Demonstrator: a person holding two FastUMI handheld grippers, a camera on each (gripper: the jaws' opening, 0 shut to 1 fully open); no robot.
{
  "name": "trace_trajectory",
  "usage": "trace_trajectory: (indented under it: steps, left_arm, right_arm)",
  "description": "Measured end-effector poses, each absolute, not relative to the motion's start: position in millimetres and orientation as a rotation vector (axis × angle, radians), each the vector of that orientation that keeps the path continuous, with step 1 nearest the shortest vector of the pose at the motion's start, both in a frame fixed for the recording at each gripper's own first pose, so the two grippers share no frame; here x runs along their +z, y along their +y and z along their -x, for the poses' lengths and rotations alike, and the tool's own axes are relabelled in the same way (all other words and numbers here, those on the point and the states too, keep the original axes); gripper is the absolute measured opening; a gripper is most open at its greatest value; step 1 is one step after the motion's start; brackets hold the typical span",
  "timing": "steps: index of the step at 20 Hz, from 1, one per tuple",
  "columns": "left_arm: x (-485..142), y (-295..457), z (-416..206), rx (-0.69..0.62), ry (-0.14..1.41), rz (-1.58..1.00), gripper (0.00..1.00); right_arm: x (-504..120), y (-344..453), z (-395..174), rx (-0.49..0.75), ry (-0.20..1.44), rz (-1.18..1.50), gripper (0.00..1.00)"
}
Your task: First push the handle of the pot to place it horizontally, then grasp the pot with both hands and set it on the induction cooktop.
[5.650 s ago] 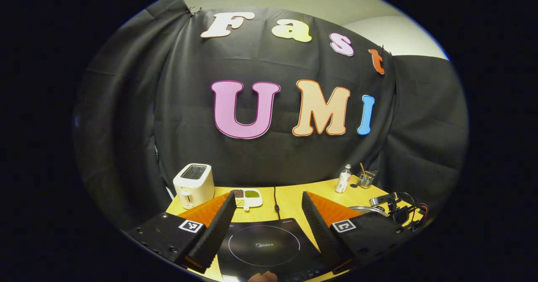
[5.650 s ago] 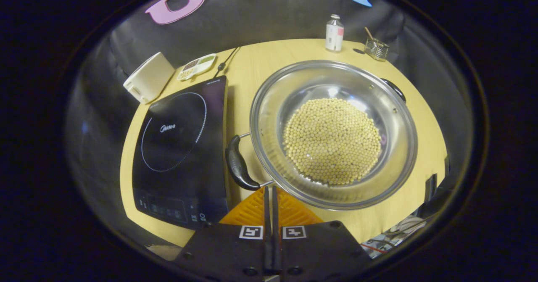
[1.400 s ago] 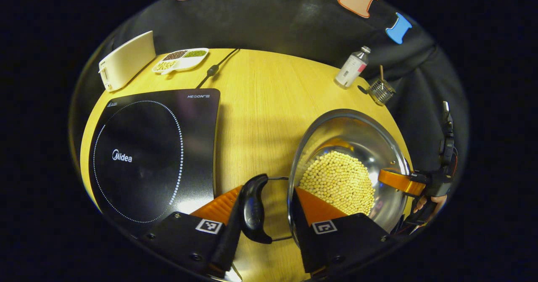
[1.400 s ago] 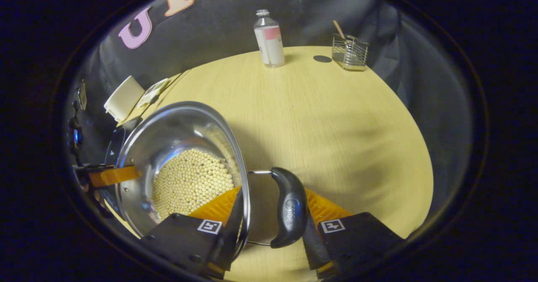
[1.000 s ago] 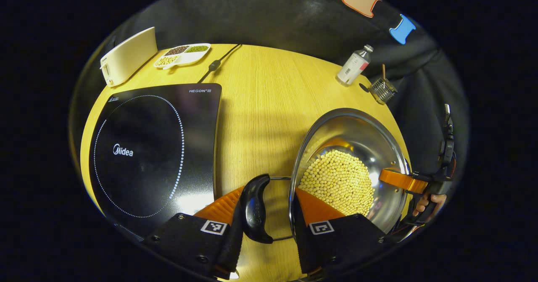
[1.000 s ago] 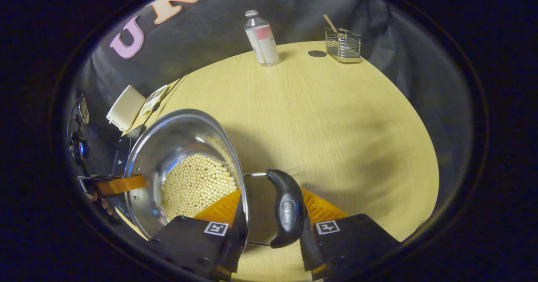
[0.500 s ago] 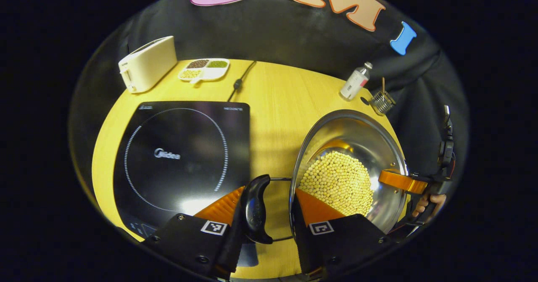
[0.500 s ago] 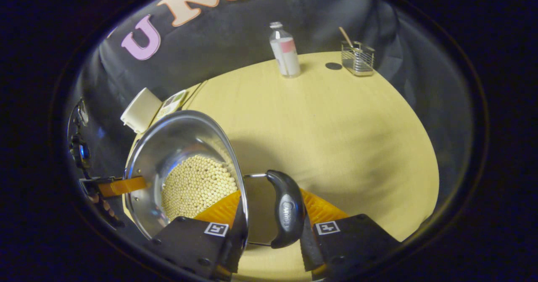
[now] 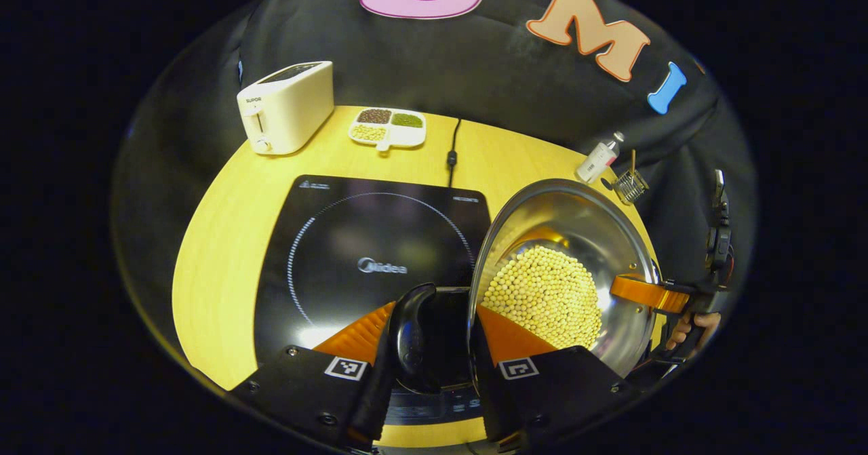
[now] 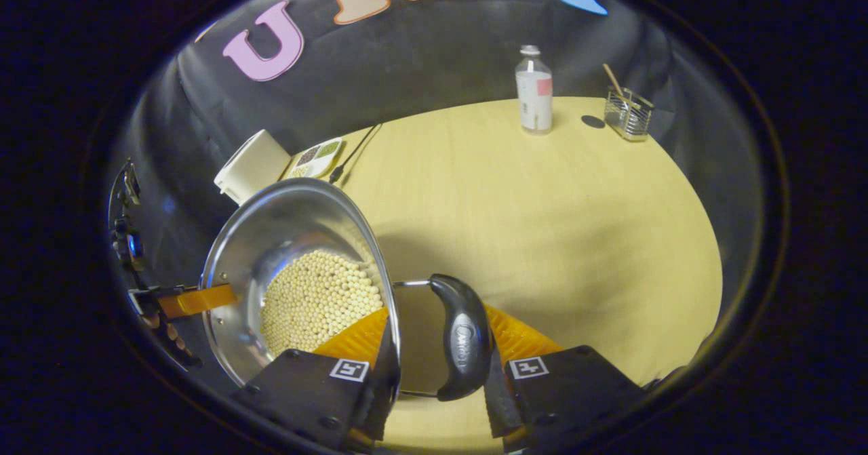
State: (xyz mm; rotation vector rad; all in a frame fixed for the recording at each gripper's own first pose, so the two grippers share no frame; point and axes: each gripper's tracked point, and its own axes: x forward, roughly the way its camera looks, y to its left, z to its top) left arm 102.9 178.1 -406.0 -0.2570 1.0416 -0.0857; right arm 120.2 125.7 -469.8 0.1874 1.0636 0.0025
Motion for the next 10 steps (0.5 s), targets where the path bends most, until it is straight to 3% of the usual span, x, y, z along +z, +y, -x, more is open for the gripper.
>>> trace_trajectory:
  steps: [1,4,5,10]
  left_arm:
    - [-408,192,-104,-0.095,1.048,0.258,0.56]
    - [-415,232,-118,-0.13,1.036,0.241,0.56]
    - [-420,244,-121,-0.135,1.042,0.238,0.56]
    - [-433,284,-139,-0.186,1.048,0.218,0.55]
  right_arm:
    - [-471,141,-121,-0.006,1.065,-0.181,0.6]
    - [-476,183,-126,-0.036,1.068,-0.183,0.6]
    - [-480,197,-129,-0.046,1.07,-0.182,0.55]
    - [-490,236,-136,-0.104,1.092,-0.176,0.55]
